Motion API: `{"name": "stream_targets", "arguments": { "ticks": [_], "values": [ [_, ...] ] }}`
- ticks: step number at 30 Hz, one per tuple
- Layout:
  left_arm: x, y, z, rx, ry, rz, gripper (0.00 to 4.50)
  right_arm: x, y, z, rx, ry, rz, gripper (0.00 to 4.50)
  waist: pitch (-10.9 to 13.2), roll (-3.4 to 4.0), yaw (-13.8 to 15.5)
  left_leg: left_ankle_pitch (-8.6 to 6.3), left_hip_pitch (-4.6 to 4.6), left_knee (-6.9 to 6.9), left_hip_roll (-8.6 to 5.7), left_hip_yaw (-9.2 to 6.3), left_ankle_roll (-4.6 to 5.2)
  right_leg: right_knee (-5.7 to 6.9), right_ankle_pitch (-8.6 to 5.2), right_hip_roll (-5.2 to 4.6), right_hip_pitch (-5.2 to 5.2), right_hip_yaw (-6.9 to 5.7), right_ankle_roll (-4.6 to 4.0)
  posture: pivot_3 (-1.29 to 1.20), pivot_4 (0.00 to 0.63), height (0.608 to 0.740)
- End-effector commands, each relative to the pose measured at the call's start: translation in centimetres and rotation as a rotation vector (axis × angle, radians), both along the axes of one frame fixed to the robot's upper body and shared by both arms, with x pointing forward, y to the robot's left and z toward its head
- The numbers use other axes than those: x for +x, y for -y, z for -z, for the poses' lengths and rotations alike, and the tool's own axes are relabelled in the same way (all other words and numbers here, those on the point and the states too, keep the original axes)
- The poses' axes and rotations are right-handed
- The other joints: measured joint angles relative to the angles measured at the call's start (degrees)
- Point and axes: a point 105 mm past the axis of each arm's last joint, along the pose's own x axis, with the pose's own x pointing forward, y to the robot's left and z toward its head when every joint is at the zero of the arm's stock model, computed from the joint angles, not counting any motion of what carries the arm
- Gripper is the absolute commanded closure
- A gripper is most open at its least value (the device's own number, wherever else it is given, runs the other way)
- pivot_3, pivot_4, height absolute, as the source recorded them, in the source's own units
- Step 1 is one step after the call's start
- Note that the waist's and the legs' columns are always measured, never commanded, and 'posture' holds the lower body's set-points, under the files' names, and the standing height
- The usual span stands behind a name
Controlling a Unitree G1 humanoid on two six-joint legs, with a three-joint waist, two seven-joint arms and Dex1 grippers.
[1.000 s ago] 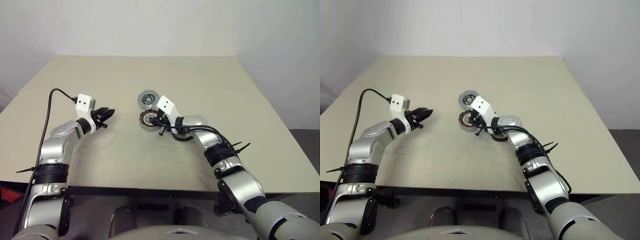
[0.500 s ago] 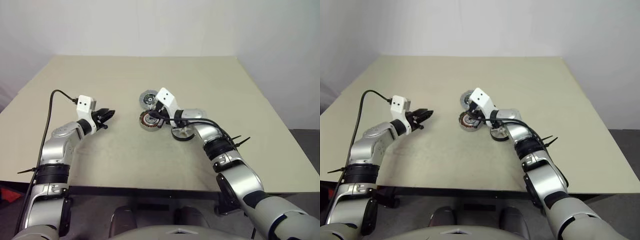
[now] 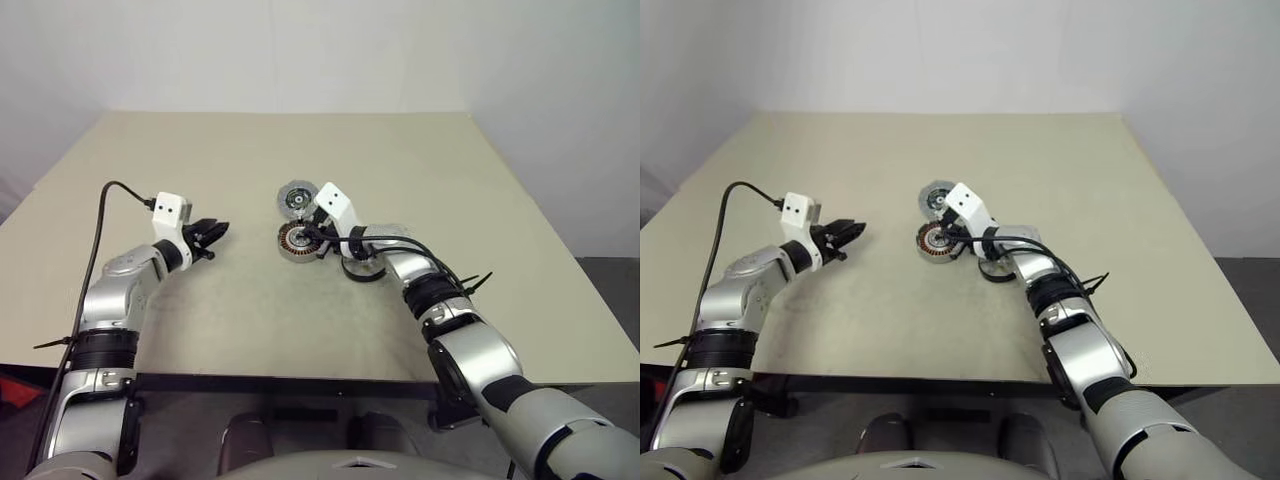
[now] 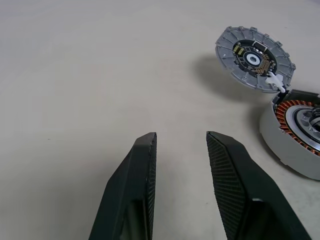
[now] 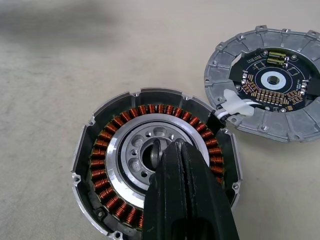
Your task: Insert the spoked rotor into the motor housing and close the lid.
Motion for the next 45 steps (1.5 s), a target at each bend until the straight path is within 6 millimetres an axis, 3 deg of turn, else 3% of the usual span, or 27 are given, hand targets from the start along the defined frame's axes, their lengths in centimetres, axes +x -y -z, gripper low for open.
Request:
{"name": "stream_targets", "arguments": {
  "ticks": [1,6,15,21,36,45],
  "values": [
    [0.3,-0.7,-1.8,0.009,0.065,-0.017,2.81,0.7,0.2,-0.9,0.013,0.028,0.033,4.48,0.0,0.00,0.0,0.01,0.02,0.00,0.00,0.00,-0.02,0.01,0.00,0.00,0.02,0.00,0.00,0.00,0.000,0.740],
    [0.2,0.0,-1.4,0.006,0.057,-0.001,2.81,1.4,-0.1,-3.8,0.052,0.113,0.030,4.48,0.0,0.00,0.1,0.03,-0.01,0.00,0.00,-0.01,-0.03,-0.01,0.00,-0.01,0.03,0.00,0.00,0.00,0.000,0.740],
    [0.2,0.2,-1.3,0.005,0.053,0.006,2.81,0.4,-0.3,-4.9,0.072,0.135,-0.044,4.48,0.0,0.00,0.1,0.02,-0.06,0.00,0.00,-0.01,-0.01,-0.06,0.00,0.00,0.01,-0.01,0.00,0.00,0.000,0.740],
    [0.2,-0.1,-1.3,0.006,0.050,0.000,2.81,-1.2,-0.1,-4.2,0.070,0.096,-0.098,4.48,0.0,-0.03,0.3,0.02,-0.08,0.01,-0.02,-0.02,0.00,-0.06,0.00,-0.01,0.02,-0.01,0.00,0.00,0.000,0.740],
    [0.1,-0.7,-1.4,0.015,0.055,-0.015,2.81,-0.8,-0.9,-2.1,0.049,0.039,-0.060,4.48,0.0,-0.03,0.1,0.04,-0.07,-0.01,-0.01,-0.03,-0.02,-0.06,0.00,0.00,0.02,-0.01,0.00,0.00,0.000,0.740],
    [-0.2,0.0,-1.0,0.011,0.047,-0.003,2.81,0.0,-0.9,-0.3,0.021,0.006,-0.006,4.48,0.0,-0.03,0.1,0.05,-0.03,0.00,0.00,-0.03,-0.03,-0.01,0.00,0.00,0.02,0.00,0.00,0.00,0.000,0.740]
  ]
}}
